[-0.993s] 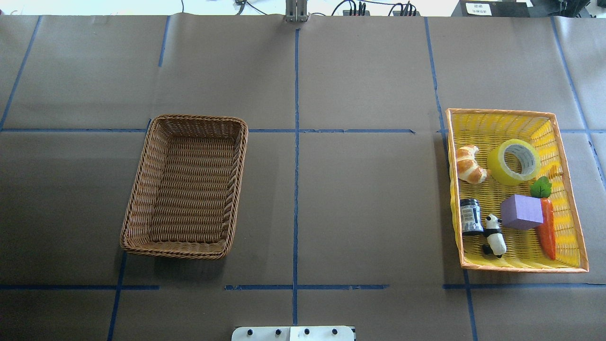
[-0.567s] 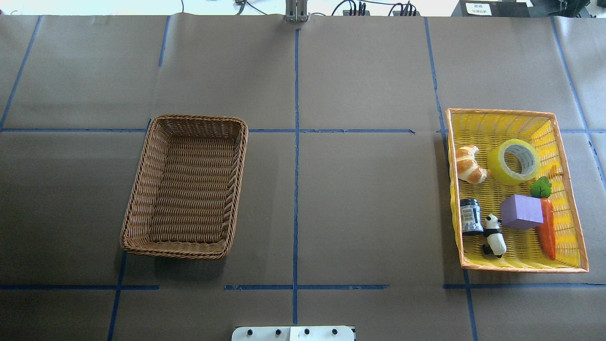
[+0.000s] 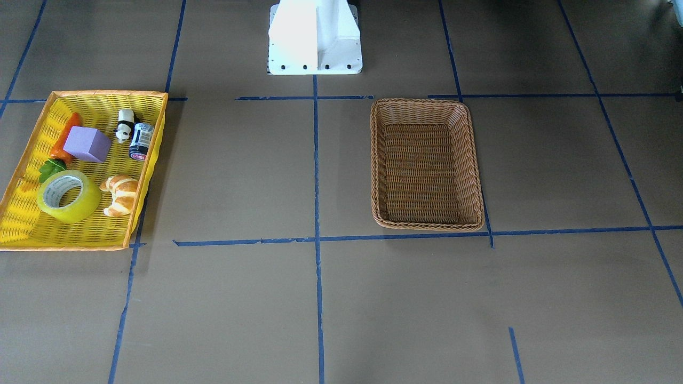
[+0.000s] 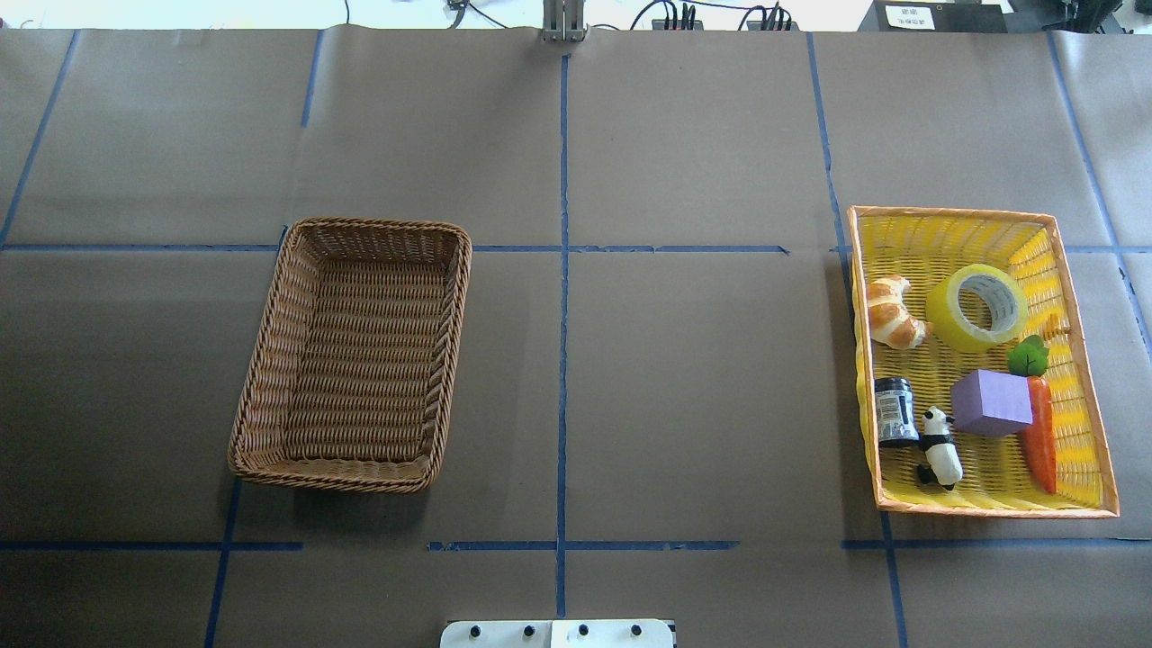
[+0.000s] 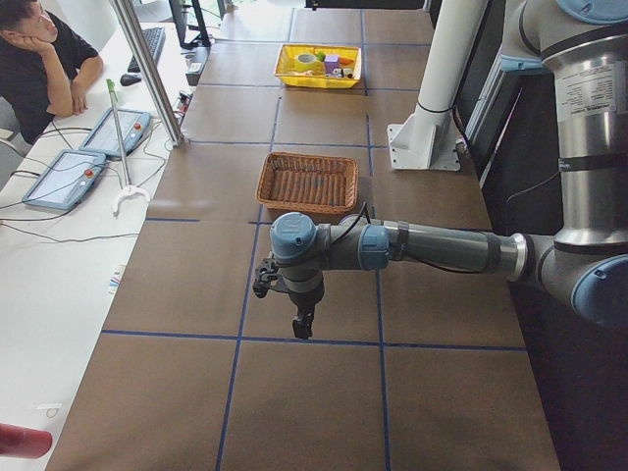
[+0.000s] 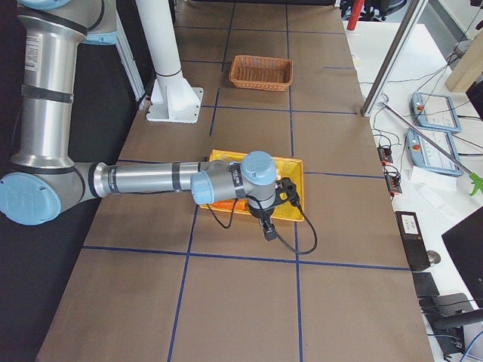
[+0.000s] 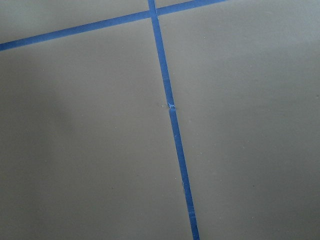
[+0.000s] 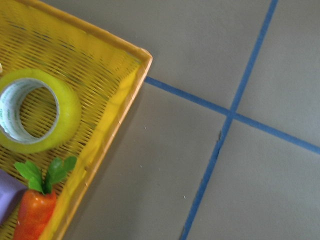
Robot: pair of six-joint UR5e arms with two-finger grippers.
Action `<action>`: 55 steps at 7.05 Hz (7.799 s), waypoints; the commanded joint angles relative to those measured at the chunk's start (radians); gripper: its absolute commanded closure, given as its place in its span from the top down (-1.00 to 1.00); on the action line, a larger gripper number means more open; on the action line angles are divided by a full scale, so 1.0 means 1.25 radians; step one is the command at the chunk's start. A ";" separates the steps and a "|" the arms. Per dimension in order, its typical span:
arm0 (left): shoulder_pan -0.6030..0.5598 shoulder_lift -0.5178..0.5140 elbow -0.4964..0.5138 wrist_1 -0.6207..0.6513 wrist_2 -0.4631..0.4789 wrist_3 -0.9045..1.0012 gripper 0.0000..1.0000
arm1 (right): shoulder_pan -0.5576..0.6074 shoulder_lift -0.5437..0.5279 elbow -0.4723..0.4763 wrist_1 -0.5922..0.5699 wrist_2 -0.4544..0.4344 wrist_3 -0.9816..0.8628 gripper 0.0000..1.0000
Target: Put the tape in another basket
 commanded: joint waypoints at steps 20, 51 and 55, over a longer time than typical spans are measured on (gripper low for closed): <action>0.001 0.001 0.003 0.000 0.001 0.000 1.00 | -0.305 0.154 -0.208 0.204 -0.092 0.204 -1.00; 0.711 -0.454 -0.122 -1.319 0.298 -1.822 1.00 | -0.776 0.310 0.025 1.264 -0.385 1.488 -1.00; 0.804 -0.485 -0.116 -1.317 0.346 -1.820 1.00 | -0.778 0.317 0.029 1.257 -0.385 1.488 -1.00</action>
